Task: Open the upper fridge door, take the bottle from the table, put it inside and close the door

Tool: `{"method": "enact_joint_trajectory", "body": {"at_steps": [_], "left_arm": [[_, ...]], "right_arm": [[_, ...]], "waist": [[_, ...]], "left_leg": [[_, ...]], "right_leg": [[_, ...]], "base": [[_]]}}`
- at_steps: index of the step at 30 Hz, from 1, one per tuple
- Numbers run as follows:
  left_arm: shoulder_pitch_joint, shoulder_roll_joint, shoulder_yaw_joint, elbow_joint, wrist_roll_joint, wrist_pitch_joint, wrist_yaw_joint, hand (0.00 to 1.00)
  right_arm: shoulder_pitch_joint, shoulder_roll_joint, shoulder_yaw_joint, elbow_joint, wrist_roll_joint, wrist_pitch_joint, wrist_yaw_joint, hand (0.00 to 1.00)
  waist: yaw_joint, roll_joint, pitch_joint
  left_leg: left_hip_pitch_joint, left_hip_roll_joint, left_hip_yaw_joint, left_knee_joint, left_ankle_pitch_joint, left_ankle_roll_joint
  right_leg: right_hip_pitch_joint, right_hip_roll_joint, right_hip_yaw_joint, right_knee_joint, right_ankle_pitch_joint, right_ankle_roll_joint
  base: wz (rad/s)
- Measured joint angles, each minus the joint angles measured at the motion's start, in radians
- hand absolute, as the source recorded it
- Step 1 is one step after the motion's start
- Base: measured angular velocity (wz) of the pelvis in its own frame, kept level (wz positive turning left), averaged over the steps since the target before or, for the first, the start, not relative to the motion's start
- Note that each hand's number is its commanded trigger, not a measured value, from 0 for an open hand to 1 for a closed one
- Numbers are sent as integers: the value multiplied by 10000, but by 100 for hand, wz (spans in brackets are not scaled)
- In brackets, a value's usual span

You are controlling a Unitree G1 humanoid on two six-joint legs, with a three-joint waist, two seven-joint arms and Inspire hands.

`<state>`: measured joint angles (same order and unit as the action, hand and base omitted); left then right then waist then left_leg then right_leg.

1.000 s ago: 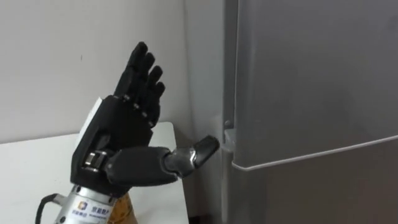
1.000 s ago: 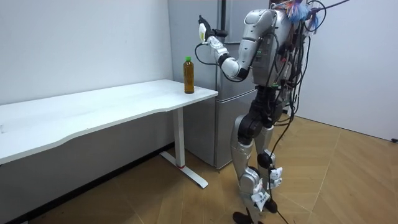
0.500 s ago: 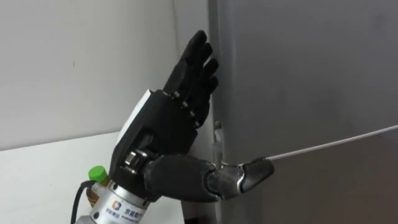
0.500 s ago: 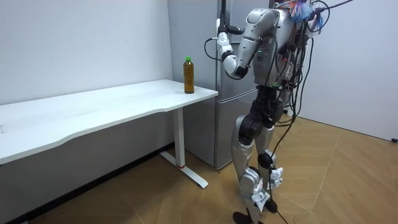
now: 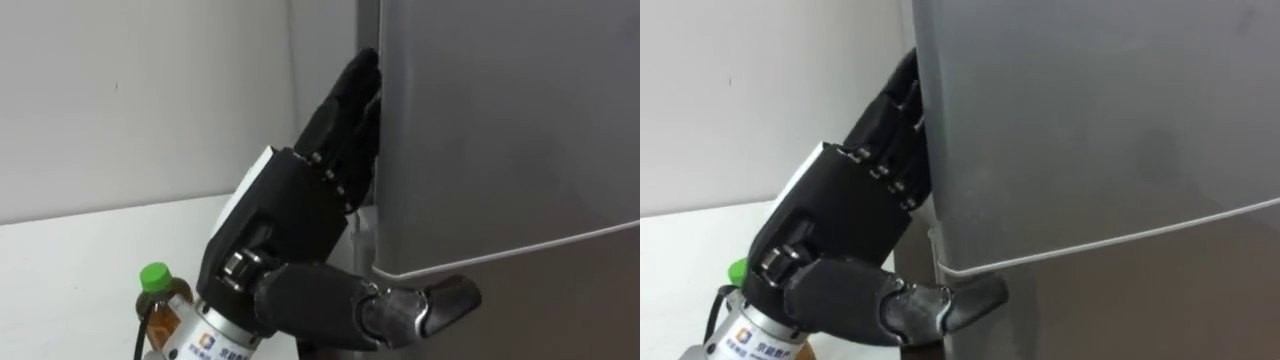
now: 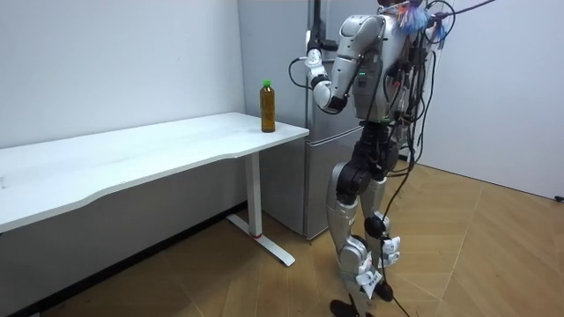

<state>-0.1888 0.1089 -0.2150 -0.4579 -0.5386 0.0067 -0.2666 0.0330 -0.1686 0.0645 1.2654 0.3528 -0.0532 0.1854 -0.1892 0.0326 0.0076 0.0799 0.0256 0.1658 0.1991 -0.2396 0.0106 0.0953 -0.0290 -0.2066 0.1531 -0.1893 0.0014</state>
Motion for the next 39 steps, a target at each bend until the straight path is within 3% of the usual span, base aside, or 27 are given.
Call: {"method": "enact_joint_trajectory", "body": {"at_steps": [8,10,12,13,14,15,16,25,34,39], "left_arm": [[2,-67,-106,-7,-209,-63,-112,100],[2,-94,-156,-6,-205,-65,-90,95],[3,-102,-157,24,-177,-53,2,77],[3,-56,-185,29,-179,-47,-4,53],[3,-30,-287,29,-171,-27,-104,36],[3,-34,-404,29,-171,-1,-179,9],[3,-34,-433,29,-171,-1,-223,0],[3,14,-694,29,-171,-3,-336,0],[3,115,-843,34,-173,4,-711,0],[3,218,-843,34,-164,191,-839,0]], "right_arm": [[16,-9,14,6,-4,-2,-19,0],[52,-7,14,3,-3,-3,-19,0],[50,-22,11,-5,0,-18,-24,0],[49,-29,9,-7,1,-18,-24,0],[49,-40,2,-4,2,-17,-24,0],[57,-44,0,8,1,-18,-24,0],[46,-49,3,13,-5,-17,-24,0],[51,-142,13,17,-2,-19,17,0],[48,-118,26,0,54,-15,30,0],[54,-110,19,-60,49,3,156,0]], "waist": [[38,28,-11],[36,51,-16],[28,96,-35],[20,110,-32],[14,120,-32],[10,120,-21],[12,130,-13],[22,218,-4],[28,139,44],[14,82,61]], "left_leg": [[17,-17,24,3,0,1],[29,-20,46,24,0,1],[29,-9,128,55,0,2],[30,-6,131,58,1,2],[38,0,150,58,1,3],[76,0,228,60,1,3],[98,1,239,60,1,2],[181,-12,361,56,1,3],[194,35,481,15,1,3],[192,37,535,6,0,2]], "right_leg": [[42,-10,17,3,13,22],[58,-19,29,7,20,34],[59,-18,37,23,24,36],[58,-16,34,30,25,35],[56,-11,43,48,26,33],[61,-5,78,65,28,30],[58,1,92,69,29,28],[57,8,181,5,26,24],[24,-1,182,5,26,24],[5,0,193,-1,26,25]], "base": [[4],[0],[-4],[0],[0],[0],[-5],[-5],[-2],[-2]]}}
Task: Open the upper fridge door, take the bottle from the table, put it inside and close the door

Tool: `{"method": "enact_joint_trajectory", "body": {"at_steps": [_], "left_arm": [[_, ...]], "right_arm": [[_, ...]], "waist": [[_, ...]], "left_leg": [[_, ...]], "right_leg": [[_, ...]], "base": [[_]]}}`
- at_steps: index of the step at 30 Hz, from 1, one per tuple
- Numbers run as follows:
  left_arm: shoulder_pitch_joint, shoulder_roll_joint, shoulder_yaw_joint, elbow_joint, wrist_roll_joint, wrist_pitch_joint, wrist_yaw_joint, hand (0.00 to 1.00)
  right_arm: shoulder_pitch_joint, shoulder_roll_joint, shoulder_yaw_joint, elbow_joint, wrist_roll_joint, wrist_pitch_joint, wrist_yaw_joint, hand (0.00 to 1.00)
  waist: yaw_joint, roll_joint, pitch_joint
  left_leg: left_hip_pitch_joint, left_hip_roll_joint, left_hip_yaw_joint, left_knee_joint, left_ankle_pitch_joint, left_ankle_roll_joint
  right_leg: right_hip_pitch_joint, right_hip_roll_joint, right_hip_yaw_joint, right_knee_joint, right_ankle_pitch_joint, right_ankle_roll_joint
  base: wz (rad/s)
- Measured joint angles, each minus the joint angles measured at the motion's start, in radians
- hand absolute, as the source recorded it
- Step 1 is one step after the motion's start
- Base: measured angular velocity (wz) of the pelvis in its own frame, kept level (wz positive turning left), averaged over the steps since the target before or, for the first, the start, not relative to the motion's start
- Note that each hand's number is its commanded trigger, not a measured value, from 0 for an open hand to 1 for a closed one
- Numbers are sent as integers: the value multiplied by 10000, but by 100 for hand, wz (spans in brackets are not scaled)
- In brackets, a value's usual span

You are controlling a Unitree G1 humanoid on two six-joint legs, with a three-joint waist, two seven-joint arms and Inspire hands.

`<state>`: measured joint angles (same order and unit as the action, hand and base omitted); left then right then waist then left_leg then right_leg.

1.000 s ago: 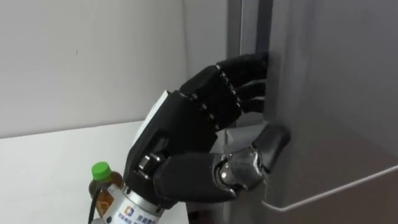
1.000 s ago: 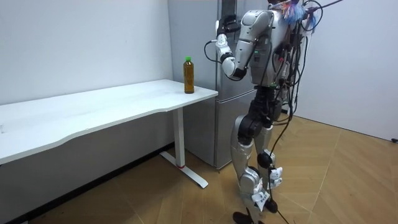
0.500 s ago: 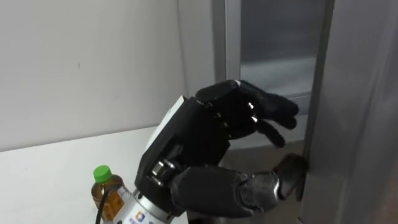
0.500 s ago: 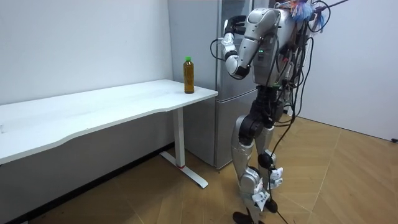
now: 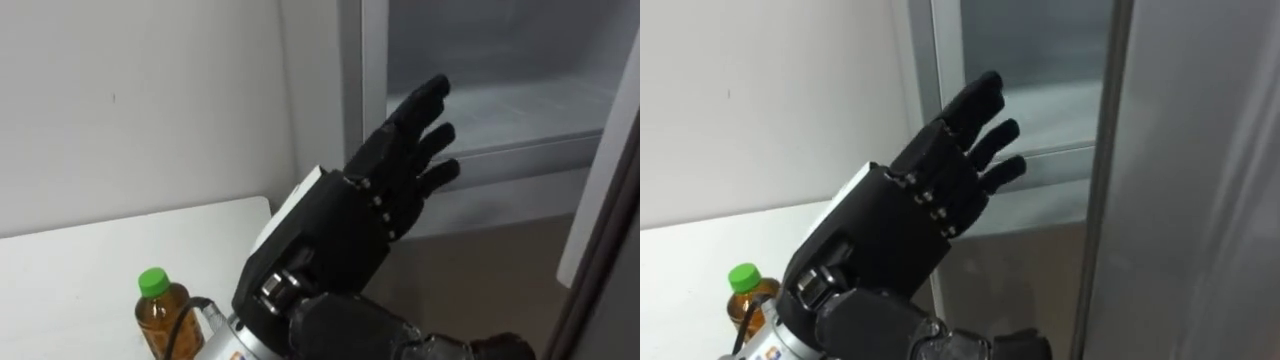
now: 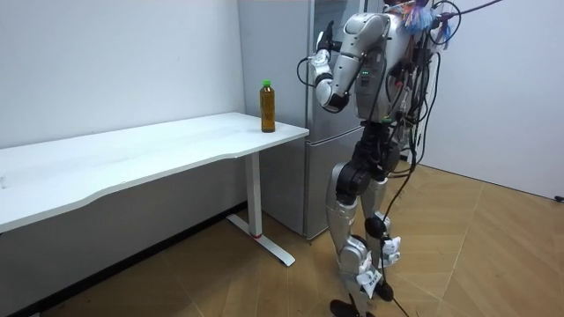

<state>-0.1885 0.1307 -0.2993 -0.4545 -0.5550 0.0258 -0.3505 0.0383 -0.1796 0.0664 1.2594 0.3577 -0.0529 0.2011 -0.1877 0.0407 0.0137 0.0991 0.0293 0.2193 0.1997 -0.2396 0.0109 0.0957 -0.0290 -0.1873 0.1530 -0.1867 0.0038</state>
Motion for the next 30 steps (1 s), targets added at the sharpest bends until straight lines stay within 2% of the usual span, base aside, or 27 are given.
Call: {"method": "enact_joint_trajectory", "body": {"at_steps": [7,11,13,15,22,24,27,30], "left_arm": [[-1,-3,8,-1,16,142,-146,0],[-1,26,59,-3,-4,140,-151,0],[-2,26,42,-8,-5,132,-164,0],[-2,27,35,-8,-24,123,-253,0],[-2,29,-8,-8,-30,105,-336,0],[-3,49,-113,-3,-30,96,-332,0],[-18,67,-314,4,-30,95,-337,0],[-32,71,-433,12,-16,95,-354,0]], "right_arm": [[83,-47,-84,-35,44,21,111,0],[234,-48,-116,-98,304,14,163,0],[196,-49,-125,-135,316,-3,176,0],[184,-49,-142,-124,311,-6,194,0],[129,-79,-137,-97,446,-20,189,0],[115,-94,-116,-105,585,-20,192,0],[119,-106,-100,-103,670,-20,218,0],[46,-145,-113,-96,668,-20,303,0]], "waist": [[-33,69,-46],[-30,85,-56],[-102,94,-62],[-235,102,-67],[-326,139,-81],[-492,182,-60],[-557,236,-63],[-663,275,-3]], "left_leg": [[13,45,319,4,0,-1],[164,105,829,-18,-1,-2],[165,108,881,-17,-1,-3],[184,121,1101,-18,-1,-3],[362,188,1401,-38,-2,-3],[364,195,1501,-39,-2,-5],[379,242,1719,-36,-3,-6],[457,306,1901,-40,-4,-8]], "right_leg": [[-96,29,225,24,4,-4],[-93,71,484,50,9,-11],[-116,74,530,38,14,-19],[-163,107,754,39,18,-20],[-281,162,1103,163,63,-55],[-304,183,1211,163,68,-56],[-411,249,1467,169,127,-79],[-452,324,1691,158,208,-127]], "base": [[-10],[-17],[-16],[-15],[-28],[-7],[-23],[-35]]}}
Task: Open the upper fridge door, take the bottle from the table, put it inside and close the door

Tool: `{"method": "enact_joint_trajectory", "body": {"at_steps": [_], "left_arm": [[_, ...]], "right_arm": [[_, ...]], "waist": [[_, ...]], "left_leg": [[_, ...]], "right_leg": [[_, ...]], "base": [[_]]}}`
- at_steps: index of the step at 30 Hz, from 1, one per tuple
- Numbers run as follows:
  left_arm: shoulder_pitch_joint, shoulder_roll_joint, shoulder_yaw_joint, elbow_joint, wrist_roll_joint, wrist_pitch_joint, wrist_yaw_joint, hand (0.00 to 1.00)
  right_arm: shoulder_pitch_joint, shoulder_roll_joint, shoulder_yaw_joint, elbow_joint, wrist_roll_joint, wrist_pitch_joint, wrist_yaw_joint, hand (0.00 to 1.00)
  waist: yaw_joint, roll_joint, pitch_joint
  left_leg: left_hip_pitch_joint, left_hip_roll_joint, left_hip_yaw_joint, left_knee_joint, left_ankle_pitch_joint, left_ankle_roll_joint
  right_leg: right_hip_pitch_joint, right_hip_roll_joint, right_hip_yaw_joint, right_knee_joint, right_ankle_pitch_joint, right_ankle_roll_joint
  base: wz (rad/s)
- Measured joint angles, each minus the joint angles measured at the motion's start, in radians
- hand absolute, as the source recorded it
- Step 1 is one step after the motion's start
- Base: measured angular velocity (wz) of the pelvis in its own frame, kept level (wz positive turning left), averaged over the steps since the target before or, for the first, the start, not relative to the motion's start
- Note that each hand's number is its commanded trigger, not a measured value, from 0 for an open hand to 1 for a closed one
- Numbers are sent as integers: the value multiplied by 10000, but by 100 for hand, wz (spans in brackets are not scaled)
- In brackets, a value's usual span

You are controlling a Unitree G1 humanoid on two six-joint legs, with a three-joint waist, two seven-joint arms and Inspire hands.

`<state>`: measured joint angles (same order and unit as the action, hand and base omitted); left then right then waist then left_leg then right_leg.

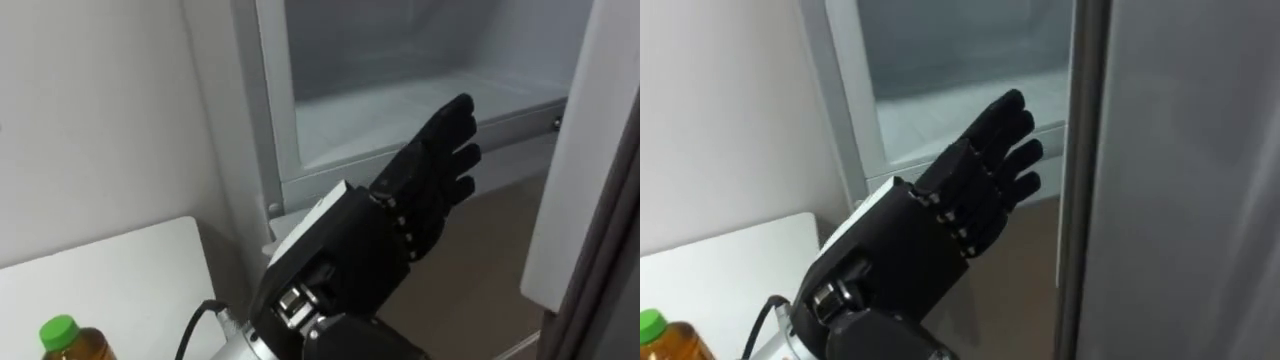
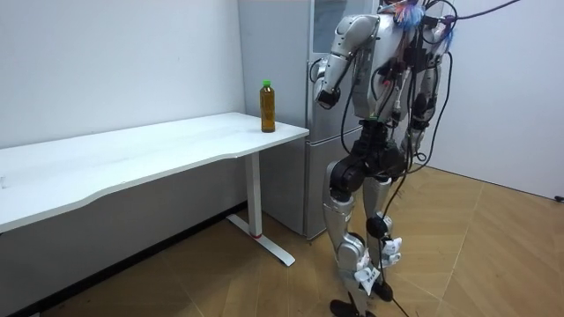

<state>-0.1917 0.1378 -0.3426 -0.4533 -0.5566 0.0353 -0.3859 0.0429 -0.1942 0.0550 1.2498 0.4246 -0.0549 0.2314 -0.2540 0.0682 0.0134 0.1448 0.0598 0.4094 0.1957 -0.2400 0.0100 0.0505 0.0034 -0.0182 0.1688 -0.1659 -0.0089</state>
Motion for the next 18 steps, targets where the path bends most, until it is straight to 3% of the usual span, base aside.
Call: {"method": "enact_joint_trajectory", "body": {"at_steps": [4,7,9,18], "left_arm": [[-26,1,-180,12,-5,2,-21,0],[-37,0,-351,13,-10,12,-206,0],[-241,4,-497,15,-9,80,-252,0],[-974,-25,-892,78,-628,64,-334,0]], "right_arm": [[-155,1,-6,158,34,5,105,0],[-331,-15,-4,377,181,38,155,0],[-252,-60,-7,398,462,60,195,0],[-121,-223,-4,820,994,129,-22,0]], "waist": [[-301,37,20],[-413,46,17],[-524,51,17],[-857,83,4]], "left_leg": [[98,42,37,12,0,-1],[142,108,488,26,-2,-6],[117,165,540,60,-80,-137],[115,381,718,90,-95,-164]], "right_leg": [[-10,50,218,1,23,-39],[-148,168,474,1,42,-70],[-210,221,523,-15,66,-108],[-347,429,736,1,217,-239]], "base": [[-22],[-31],[-18],[-17]]}}
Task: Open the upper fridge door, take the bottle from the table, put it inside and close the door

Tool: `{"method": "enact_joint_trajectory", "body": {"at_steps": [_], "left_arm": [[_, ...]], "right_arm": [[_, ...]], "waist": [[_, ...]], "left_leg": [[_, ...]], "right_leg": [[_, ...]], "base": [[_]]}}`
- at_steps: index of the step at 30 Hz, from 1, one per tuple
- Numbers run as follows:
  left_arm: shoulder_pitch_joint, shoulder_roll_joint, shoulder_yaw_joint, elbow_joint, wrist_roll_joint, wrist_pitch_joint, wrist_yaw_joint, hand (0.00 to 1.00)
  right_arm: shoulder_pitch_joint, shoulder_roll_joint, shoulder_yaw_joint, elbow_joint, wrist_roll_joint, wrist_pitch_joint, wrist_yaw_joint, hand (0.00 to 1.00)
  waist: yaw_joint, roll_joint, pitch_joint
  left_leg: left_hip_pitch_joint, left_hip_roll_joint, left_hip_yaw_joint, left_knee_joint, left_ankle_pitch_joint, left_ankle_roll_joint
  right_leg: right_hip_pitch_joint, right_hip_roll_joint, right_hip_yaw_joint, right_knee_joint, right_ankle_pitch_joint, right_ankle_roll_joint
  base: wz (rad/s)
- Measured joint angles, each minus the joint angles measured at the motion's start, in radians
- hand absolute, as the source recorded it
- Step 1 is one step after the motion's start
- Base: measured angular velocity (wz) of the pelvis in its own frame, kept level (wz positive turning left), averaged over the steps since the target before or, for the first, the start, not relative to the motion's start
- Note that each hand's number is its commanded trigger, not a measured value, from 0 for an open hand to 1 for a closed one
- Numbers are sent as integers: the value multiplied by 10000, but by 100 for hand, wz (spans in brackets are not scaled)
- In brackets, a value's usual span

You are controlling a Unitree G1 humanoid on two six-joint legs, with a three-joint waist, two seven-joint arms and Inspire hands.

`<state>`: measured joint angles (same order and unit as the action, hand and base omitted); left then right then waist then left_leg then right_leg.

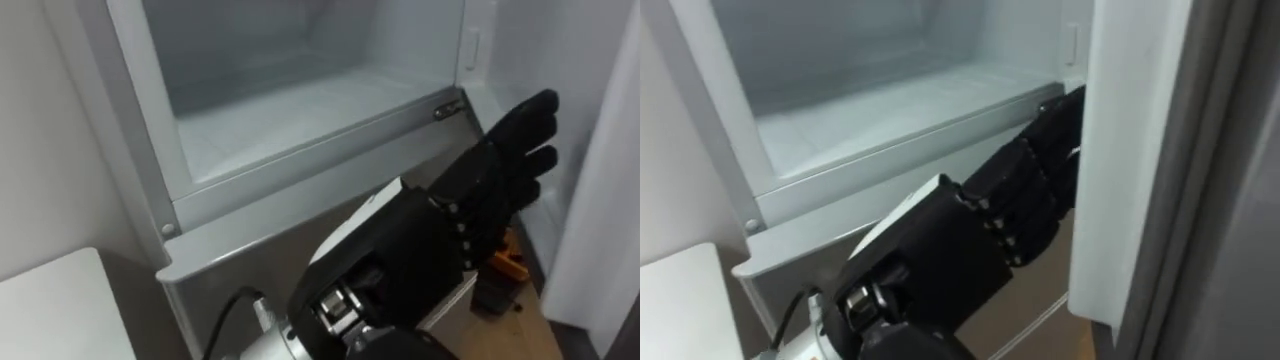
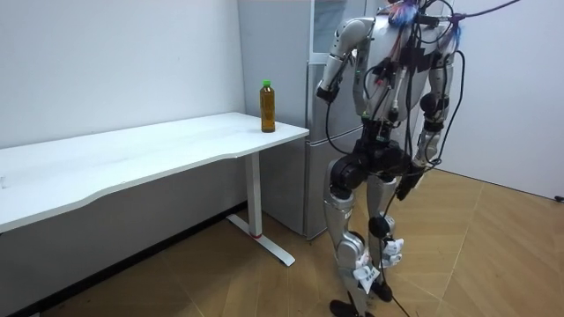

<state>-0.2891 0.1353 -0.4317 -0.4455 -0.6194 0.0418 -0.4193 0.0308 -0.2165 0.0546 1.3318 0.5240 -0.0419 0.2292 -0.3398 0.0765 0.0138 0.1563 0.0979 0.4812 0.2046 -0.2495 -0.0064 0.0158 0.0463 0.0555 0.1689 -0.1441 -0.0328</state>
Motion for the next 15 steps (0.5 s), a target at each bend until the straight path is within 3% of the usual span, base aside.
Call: {"method": "enact_joint_trajectory", "body": {"at_steps": [4,13,15], "left_arm": [[-75,-19,-56,175,-170,0,1,0],[-233,-37,-56,335,-213,-57,-12,0],[-255,-47,-57,335,-313,-56,-17,0]], "right_arm": [[8,-20,5,5,-1,4,-86,0],[46,-38,-8,-36,-50,4,-82,0],[61,-63,-27,-48,-33,4,-81,0]], "waist": [[-157,38,15],[-398,210,20],[-436,273,3]], "left_leg": [[73,135,118,14,-123,-212],[23,153,125,105,-131,-226],[-48,253,117,256,-133,-229]], "right_leg": [[-16,140,1,6,27,-44],[-240,279,252,34,85,-135],[-272,283,239,34,106,-167]], "base": [[-16],[-16],[-15]]}}
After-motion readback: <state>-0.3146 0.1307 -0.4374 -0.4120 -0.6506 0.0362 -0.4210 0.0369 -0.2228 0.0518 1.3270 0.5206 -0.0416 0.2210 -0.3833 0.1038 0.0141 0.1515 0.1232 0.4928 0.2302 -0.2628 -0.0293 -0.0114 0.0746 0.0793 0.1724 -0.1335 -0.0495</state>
